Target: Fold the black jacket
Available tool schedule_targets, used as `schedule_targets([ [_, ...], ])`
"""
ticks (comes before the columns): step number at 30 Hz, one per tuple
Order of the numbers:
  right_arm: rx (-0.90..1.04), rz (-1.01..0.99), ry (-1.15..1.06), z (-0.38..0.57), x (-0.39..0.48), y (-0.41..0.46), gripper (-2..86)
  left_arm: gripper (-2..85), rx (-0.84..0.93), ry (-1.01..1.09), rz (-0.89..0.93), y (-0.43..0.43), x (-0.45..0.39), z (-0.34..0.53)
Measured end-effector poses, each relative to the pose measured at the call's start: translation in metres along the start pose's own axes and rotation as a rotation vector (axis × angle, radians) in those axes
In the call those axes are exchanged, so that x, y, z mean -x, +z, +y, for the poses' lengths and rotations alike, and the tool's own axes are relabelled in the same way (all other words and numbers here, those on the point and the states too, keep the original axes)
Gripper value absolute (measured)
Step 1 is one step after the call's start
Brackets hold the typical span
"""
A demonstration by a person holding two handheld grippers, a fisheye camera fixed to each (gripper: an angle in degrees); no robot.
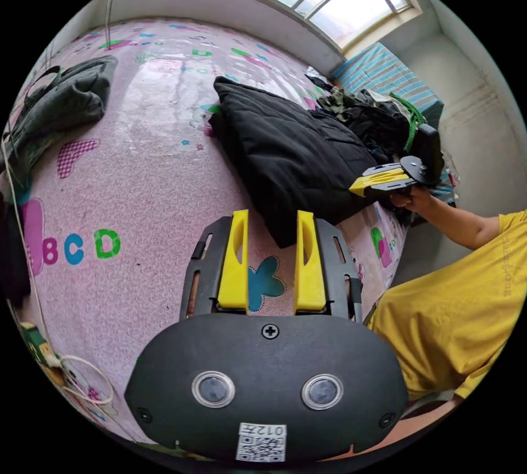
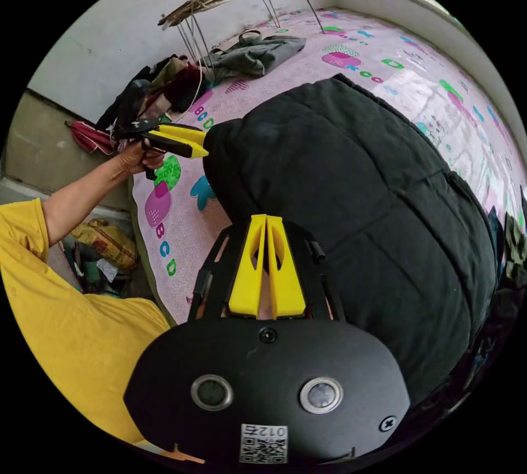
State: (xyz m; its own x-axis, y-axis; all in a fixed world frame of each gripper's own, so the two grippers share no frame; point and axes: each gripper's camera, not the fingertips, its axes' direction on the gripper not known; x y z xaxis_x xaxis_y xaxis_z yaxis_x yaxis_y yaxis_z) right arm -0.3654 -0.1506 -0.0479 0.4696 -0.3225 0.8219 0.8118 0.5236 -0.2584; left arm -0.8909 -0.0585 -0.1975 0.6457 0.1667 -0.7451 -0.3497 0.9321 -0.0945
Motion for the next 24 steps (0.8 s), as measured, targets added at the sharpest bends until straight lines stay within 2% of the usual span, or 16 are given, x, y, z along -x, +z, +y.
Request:
schedule_targets([
  [2,-0.038,-0.064,0.104,0.002,-0.009,-0.003,-0.1,7.4,0.016,0.039,0.064,0.001,0.003,-0.002],
  [5,-0.096,-0.055,0.139,0.000,-0.007,-0.011,0.0,4.7,0.046,0.073,0.110,0.002,0.007,-0.002],
  [8,-0.013,0.070,0.212,-0.009,-0.011,0.003,-0.1,2.1,0.079,0.063,0.167,0.002,0.015,0.003],
  [13,0.056,0.074,0.261,-0.013,-0.020,0.025,-0.1,0.5,0.092,0.033,0.225,0.005,0.026,0.013],
  [20,0.086,0.122,0.229,-0.006,-0.003,0.030,-0.1,0.0,0.060,-0.060,0.211,0.009,0.025,0.029],
  [22,0.079,0.116,0.211,-0.001,0.002,0.027,-0.1,-0.1,0.016,-0.085,0.166,0.000,0.017,0.037],
  [24,0.059,0.116,0.180,0.007,0.010,0.020,-0.1,-0.1,-0.084,-0.137,0.006,-0.023,-0.003,0.050],
])
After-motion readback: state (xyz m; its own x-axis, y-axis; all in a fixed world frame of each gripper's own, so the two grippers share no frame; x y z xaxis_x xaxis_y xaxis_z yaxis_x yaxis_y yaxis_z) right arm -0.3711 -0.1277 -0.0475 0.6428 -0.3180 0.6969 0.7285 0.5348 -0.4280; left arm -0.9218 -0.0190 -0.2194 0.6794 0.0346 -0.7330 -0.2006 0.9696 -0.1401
